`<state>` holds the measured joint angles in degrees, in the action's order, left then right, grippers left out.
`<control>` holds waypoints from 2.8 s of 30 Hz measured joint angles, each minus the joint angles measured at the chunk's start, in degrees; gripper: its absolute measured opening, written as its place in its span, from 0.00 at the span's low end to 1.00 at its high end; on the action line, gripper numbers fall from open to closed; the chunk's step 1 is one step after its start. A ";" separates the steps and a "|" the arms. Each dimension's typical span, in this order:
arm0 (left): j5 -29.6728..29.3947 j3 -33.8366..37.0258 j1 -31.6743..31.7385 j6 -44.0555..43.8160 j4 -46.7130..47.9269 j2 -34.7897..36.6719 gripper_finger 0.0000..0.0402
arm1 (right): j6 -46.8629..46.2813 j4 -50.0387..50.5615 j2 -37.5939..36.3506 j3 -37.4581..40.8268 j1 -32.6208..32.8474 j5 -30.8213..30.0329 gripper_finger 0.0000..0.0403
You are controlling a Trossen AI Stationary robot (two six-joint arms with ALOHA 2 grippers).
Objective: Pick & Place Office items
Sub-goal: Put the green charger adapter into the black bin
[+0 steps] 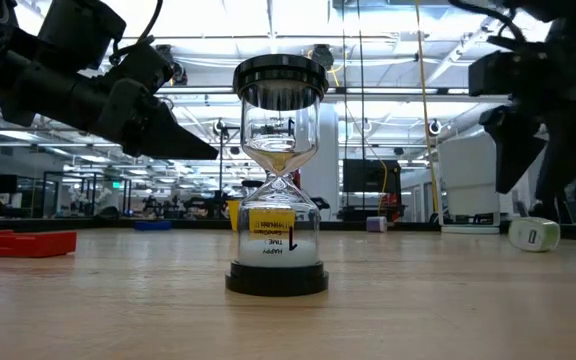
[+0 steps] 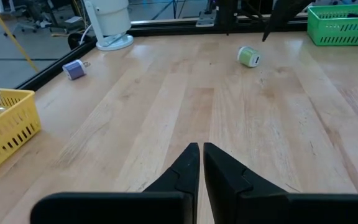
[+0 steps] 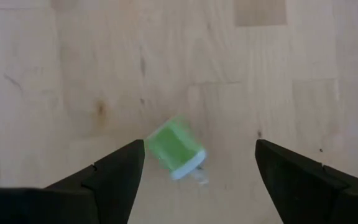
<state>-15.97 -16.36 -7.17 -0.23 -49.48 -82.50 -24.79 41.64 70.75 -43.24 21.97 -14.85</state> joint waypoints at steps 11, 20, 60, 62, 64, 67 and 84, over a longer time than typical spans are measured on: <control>0.00 0.00 0.01 -0.02 0.01 0.00 0.08 | 1.42 -8.69 0.05 7.52 0.91 -1.32 0.70; 0.00 0.00 0.01 -0.02 0.03 0.00 0.08 | -0.02 -13.91 0.03 10.73 0.53 1.70 0.61; 22.53 -13.03 9.57 -43.87 -11.62 -18.88 0.28 | 27.27 -56.33 9.46 10.25 -7.18 -15.54 0.33; 22.60 -15.74 9.15 -44.13 -11.53 -20.57 0.36 | 28.79 -57.32 11.99 8.78 -7.29 -18.02 0.33; 22.61 -17.91 9.08 -44.97 -11.55 -21.47 0.44 | 30.16 -57.59 14.29 6.97 -6.94 -21.50 0.33; 22.40 -19.73 9.54 -45.40 -9.49 -21.49 0.54 | 32.06 -57.88 17.30 4.29 -6.74 -24.00 0.33; 14.44 -24.77 9.35 -46.58 -1.47 -21.51 0.71 | 36.87 -58.21 21.96 -2.40 -7.77 -24.04 0.33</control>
<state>-1.53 -41.13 2.17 -46.81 -50.95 -104.01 12.07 -16.57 92.72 -45.65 14.20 -38.89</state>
